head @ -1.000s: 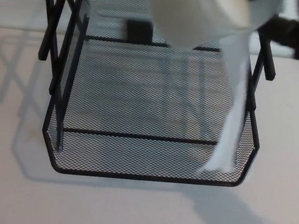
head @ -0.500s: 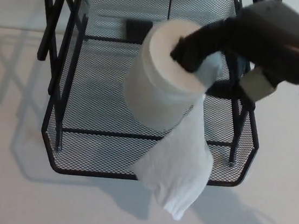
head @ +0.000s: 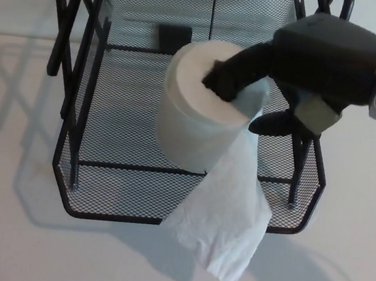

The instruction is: The robot walks towards a desk on which a file tray is kept in the middle and a toilet paper roll is kept on its right. The robot uses its right hand to hook on finger in the gap of the roll and grabs it, lifts it and places it on the tray.

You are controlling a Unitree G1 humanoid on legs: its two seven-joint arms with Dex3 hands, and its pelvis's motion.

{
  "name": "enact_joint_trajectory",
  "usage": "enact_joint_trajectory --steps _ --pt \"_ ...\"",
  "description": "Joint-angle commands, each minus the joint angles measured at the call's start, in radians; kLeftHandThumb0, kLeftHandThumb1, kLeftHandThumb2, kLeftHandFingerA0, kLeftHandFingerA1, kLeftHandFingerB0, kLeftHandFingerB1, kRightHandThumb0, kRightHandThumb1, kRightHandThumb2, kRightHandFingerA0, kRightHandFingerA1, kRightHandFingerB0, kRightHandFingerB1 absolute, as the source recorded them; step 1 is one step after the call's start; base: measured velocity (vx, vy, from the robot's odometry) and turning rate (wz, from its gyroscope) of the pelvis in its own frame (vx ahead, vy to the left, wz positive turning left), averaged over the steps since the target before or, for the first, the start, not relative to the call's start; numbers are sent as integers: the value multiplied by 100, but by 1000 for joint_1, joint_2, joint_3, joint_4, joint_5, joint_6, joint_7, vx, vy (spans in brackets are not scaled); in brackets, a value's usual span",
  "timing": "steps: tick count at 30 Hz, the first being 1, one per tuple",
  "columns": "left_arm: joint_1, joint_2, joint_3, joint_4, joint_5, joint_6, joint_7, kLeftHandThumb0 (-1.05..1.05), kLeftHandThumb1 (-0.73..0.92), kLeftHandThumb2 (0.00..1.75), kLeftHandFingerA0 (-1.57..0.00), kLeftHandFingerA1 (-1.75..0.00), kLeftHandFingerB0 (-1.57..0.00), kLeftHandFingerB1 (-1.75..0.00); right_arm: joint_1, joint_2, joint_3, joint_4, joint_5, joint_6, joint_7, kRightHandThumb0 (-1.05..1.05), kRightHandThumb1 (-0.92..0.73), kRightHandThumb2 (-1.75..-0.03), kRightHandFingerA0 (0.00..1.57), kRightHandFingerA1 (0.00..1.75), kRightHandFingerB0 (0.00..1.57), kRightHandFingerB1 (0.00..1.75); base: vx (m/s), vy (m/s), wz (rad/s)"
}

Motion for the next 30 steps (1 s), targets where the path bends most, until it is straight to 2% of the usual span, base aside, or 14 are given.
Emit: enact_joint_trajectory --steps 1,4,5,6,7,11,14,15,19,20,25,27,28,30 --pt "10 16 -6 4 29 -7 30 -81 57 127 -47 -93 -35 -84 -153 -54 10 -38 37 92 272 -44 -52 -59 90 147 38 41 0 0 0" --pt "10 19 1 2 20 -6 17 -78 57 127 -45 -91 -32 -82 -187 -61 8 -36 45 100 309 -46 -50 -58 90 145 35 40 0 0 0" --pt "10 21 0 1 20 -14 10 -76 57 128 -43 -90 -32 -81 -222 -68 7 -33 56 116 345 -55 -41 -74 96 133 27 47 0 0 0" --pt "10 20 8 1 13 -13 9 -77 57 127 -40 -89 -29 -80 -246 -72 9 -31 64 132 372 -48 -47 -57 88 146 28 38 0 0 0" --pt "9 20 5 1 15 -13 12 -78 57 128 -43 -90 -31 -81 -263 -74 7 -28 75 144 392 -55 -41 -72 94 135 22 44 0 0 0" --pt "8 19 2 4 20 -14 13 -78 57 128 -41 -90 -30 -81 -301 -77 -3 -9 112 156 432 -55 -40 -71 95 137 20 43 0 0 0" --pt "11 18 -7 -1 26 -14 15 -78 57 129 -45 -92 -34 -83 -324 -78 -1 4 109 155 449 -57 -40 -70 93 141 21 44 0 0 0" --pt "13 18 -7 -2 27 -16 15 -81 57 131 -44 -93 -34 -85 -327 -77 0 4 107 159 454 -51 -45 -58 87 160 21 41 0 0 0" --pt "20 17 11 -6 6 -7 5 -77 57 129 -41 -90 -31 -82 -363 -93 -21 -2 117 206 493 -46 -46 -57 80 159 24 36 0 0 0" --pt "25 18 3 -8 15 -17 4 -81 56 129 -52 -96 -42 -87 -360 -97 -38 4 129 201 488 -46 -47 -54 80 163 24 36 0 0 0" --pt "18 18 -7 1 28 -15 11 -77 58 128 -47 -91 -36 -82 -328 -176 -248 -33 226 273 445 -52 -50 -55 83 171 30 33 0 0 0" --pt "18 15 -10 2 31 -16 21 -79 58 127 -44 -90 -32 -81 -266 -199 -387 -48 289 273 397 -52 -50 -59 87 163 33 35 0 0 0" --pt "19 15 -8 -1 28 -13 19 -79 59 128 -41 -90 -30 -81 -200 -235 -536 -80 325 347 368 -47 -51 -58 83 145 33 34 0 0 0" --pt "17 14 -1 0 21 -6 22 -78 58 127 -46 -91 -34 -82 -145 -275 -674 -82 335 401 357 -47 -51 -58 85 137 33 35 0 0 0"
